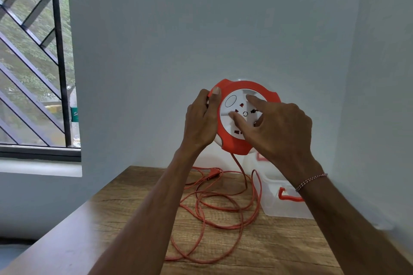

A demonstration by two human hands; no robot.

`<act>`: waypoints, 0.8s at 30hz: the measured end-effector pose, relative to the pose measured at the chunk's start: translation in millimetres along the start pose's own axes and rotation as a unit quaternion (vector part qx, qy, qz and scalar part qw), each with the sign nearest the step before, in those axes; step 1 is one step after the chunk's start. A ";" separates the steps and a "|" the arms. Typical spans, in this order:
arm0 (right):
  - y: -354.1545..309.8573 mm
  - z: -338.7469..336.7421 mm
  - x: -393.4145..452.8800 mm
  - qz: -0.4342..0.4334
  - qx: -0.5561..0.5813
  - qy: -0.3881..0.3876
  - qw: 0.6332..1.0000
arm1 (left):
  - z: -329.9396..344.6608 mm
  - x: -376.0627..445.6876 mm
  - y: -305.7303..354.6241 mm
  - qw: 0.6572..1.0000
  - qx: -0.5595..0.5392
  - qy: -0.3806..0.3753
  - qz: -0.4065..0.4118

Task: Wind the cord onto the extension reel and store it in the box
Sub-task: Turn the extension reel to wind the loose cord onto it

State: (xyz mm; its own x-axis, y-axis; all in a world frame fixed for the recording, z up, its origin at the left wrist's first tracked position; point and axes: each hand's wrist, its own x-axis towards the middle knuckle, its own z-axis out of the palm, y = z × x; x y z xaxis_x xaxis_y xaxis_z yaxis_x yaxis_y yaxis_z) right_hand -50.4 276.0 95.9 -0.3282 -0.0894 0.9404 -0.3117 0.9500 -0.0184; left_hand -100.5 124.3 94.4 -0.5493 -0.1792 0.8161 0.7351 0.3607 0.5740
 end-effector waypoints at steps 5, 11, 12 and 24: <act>7.8 -0.9 4.3 -0.051 0.028 0.001 0.998 | 0.1 0.4 -0.8 1.000 -0.001 0.000 -0.011; 13.1 -9.3 9.5 -0.131 0.051 -0.096 0.985 | 0.7 1.1 -1.7 1.000 0.001 0.009 -0.013; 11.8 -10.6 9.1 -0.133 0.043 -0.118 0.983 | 1.1 1.1 -1.8 1.000 0.001 0.010 -0.014; 9.5 -7.9 2.1 -0.119 -0.037 -0.103 0.987 | 1.7 -1.0 -0.6 1.000 -0.014 -0.001 -0.009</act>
State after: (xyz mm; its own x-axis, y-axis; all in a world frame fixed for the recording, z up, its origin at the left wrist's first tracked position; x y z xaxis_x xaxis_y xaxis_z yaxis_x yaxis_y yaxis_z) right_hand -46.9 287.2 100.4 -0.4310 -0.3639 0.8257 -0.3376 0.9136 0.2264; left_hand -101.1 125.8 93.0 -0.5629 -0.1845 0.8057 0.7359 0.3318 0.5902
